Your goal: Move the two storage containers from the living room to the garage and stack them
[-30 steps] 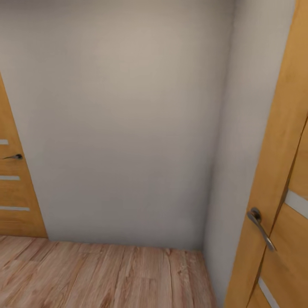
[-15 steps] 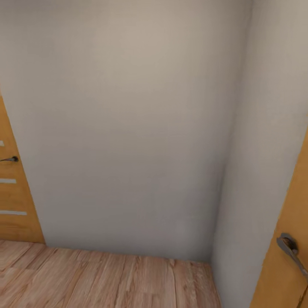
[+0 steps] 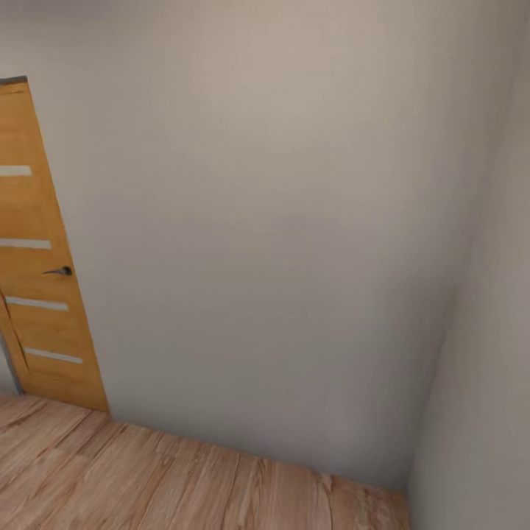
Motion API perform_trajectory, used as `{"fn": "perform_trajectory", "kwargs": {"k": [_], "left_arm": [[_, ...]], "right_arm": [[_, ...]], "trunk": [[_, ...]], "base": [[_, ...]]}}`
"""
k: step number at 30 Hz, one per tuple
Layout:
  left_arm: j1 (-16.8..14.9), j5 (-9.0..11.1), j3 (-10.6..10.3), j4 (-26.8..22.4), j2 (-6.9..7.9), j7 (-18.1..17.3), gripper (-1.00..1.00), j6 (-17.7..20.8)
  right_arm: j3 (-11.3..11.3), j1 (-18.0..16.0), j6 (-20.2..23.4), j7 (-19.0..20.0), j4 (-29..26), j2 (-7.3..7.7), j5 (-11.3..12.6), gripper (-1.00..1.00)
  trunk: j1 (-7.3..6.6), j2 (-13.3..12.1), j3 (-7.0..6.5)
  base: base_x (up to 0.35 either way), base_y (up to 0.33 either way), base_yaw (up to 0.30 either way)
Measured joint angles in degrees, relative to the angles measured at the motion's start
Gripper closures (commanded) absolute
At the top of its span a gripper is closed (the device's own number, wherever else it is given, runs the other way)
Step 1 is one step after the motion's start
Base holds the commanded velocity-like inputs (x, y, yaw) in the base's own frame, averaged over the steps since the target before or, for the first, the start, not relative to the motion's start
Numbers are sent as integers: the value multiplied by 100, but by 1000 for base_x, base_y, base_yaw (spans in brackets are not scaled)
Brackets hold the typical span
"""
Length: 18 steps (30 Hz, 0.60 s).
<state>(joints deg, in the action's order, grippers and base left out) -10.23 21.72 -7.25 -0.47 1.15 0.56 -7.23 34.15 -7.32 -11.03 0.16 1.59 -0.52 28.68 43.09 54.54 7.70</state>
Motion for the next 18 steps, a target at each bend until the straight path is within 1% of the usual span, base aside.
{"fn": "perform_trajectory", "kwargs": {"k": [6,12,13,18], "left_arm": [[0,0,0,-1,0,0,-100,0],[0,0,0,-2,6,0,-100,0],[0,0,0,-2,7,0,-100,0],[0,-3,0,-2,9,0,-100,-2]], "right_arm": [[0,0,-2,0,0,-3,-2,-100],[0,0,-7,0,0,-5,-1,-100],[0,0,-8,0,0,-5,-3,-100],[-5,0,-9,0,0,-5,9,-100]], "trunk": [[0,0,0],[1,-1,0],[1,-1,0],[3,-2,0]], "base": [[295,0,276],[220,0,276],[184,0,276],[12,0,277]]}}
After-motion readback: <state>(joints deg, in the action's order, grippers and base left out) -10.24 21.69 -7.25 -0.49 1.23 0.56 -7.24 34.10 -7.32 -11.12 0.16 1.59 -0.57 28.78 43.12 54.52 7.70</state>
